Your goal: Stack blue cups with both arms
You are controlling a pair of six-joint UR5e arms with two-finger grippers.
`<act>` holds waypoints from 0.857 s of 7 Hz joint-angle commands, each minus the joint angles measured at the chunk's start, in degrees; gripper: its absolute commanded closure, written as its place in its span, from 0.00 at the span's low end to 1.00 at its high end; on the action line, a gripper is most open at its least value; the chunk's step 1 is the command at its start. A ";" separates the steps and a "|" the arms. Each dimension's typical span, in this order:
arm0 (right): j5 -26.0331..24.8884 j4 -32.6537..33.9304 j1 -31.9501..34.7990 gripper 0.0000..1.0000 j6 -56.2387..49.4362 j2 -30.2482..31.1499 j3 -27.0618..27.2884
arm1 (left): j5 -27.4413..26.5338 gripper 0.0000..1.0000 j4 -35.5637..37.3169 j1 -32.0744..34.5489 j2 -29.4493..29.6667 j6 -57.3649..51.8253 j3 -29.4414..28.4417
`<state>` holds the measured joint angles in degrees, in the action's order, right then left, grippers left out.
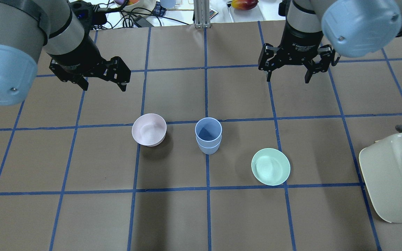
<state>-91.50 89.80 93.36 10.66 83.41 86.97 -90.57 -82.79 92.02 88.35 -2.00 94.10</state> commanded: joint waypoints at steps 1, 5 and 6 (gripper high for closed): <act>0.44 -2.61 -2.91 0.00 -6.58 2.20 0.04 | -0.05 0.00 -0.09 -0.09 -0.02 -0.02 0.04; 2.82 -5.15 -5.56 0.00 -8.11 3.60 0.04 | -0.05 0.00 0.00 0.00 0.07 -0.02 0.12; 2.82 -5.24 -5.56 0.00 -8.11 3.78 0.04 | -0.05 0.00 -0.09 0.00 -0.02 -0.02 0.21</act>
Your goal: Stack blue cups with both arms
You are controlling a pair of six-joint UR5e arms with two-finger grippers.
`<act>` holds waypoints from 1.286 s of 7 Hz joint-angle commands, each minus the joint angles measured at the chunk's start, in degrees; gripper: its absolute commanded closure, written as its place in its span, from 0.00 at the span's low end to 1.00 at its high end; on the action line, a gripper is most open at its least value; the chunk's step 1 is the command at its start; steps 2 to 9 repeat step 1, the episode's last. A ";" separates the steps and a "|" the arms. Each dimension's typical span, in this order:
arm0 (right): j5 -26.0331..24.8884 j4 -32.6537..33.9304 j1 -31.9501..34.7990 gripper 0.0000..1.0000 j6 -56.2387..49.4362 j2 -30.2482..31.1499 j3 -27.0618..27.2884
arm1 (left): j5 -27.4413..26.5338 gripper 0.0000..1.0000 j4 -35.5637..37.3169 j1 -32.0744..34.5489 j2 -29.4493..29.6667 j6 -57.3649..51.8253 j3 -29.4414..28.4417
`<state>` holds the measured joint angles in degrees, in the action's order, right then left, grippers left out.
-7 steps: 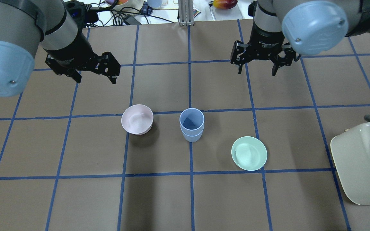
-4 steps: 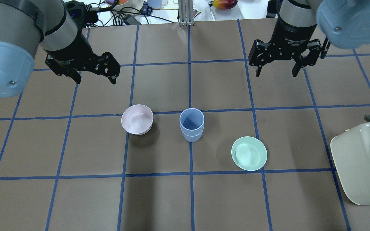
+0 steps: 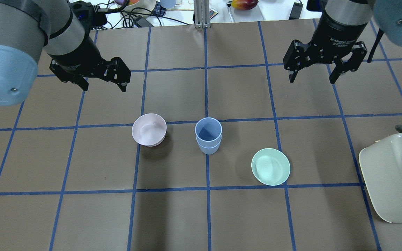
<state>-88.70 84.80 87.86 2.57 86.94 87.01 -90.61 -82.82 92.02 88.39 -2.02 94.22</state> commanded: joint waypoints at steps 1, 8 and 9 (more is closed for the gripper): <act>-0.07 -0.25 -0.06 0.00 -0.02 0.33 0.00 | 0.00 0.00 -0.06 0.00 -0.06 0.00 0.17; -0.07 -0.25 -0.06 0.00 -0.02 0.33 0.00 | 0.00 0.00 -0.06 0.00 -0.06 0.00 0.17; -0.07 -0.25 -0.06 0.00 -0.02 0.33 0.00 | 0.00 0.00 -0.06 0.00 -0.06 0.00 0.17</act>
